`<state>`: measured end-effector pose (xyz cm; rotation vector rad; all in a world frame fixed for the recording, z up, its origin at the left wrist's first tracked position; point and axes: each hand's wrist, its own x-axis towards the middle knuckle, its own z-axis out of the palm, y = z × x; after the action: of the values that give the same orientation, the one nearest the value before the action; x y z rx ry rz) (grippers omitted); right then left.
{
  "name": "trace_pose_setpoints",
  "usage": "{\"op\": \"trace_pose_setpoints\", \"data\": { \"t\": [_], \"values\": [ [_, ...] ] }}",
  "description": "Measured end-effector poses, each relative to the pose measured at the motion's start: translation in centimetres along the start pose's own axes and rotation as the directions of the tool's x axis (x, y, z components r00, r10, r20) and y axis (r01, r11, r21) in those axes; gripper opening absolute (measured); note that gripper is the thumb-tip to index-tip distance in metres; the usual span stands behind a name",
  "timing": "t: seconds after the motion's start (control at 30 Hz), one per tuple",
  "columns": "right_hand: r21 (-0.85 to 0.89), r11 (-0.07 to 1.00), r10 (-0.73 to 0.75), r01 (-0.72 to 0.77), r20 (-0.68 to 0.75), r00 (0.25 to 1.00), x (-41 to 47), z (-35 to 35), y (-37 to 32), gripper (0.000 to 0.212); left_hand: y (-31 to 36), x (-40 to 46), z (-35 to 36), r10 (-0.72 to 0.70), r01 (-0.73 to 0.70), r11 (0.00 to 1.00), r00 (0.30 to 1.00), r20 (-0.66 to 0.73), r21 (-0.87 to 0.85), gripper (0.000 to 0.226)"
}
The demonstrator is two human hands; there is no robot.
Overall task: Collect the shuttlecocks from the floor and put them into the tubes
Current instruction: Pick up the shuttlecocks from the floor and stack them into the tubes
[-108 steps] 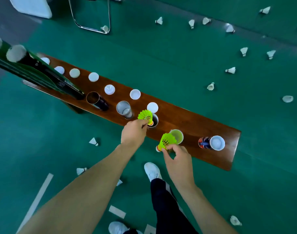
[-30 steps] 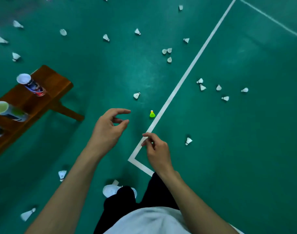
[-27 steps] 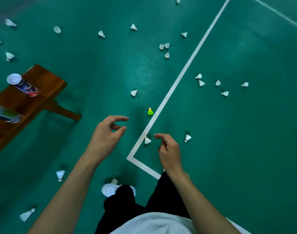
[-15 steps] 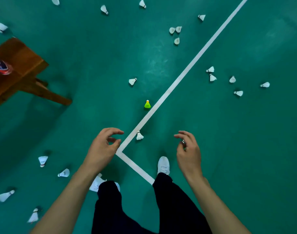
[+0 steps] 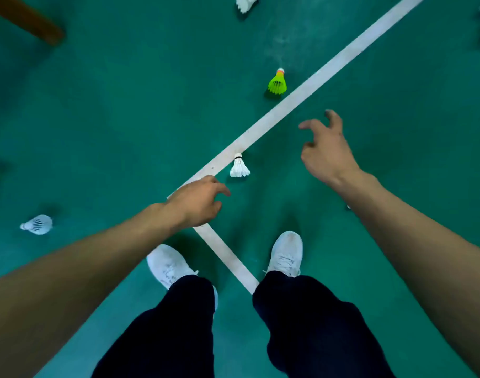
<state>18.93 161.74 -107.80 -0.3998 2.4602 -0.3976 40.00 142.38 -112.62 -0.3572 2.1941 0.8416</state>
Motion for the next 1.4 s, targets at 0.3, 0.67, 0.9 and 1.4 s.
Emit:
{"op": "trace_pose_setpoints", "data": {
  "t": [0.3,0.67,0.9,1.4],
  "values": [
    [-0.277,0.959,-0.055,0.057,0.012,0.998,19.7,16.4,5.5,0.047,-7.3,17.8,7.3,0.192,-0.215,0.797,0.976,0.1,0.564,0.05],
    [-0.492,0.855,-0.302,0.162,-0.22,0.928,29.9,16.8,6.0,0.055,-8.1,19.9,8.1,0.326,-0.116,0.732,0.925,-0.195,0.672,0.029],
    [-0.54,0.838,-0.236,0.078,-0.229,0.944,29.6,15.2,5.6,0.034,-8.4,17.5,7.0,0.392,-0.236,0.797,0.902,-0.18,0.556,0.056],
    [-0.413,0.499,-0.811,0.762,0.087,0.578,22.7,26.5,-13.7,0.054,-24.5,2.3,6.9,-0.326,0.349,0.935,0.791,-0.517,-0.055,0.053]
  ]
}}
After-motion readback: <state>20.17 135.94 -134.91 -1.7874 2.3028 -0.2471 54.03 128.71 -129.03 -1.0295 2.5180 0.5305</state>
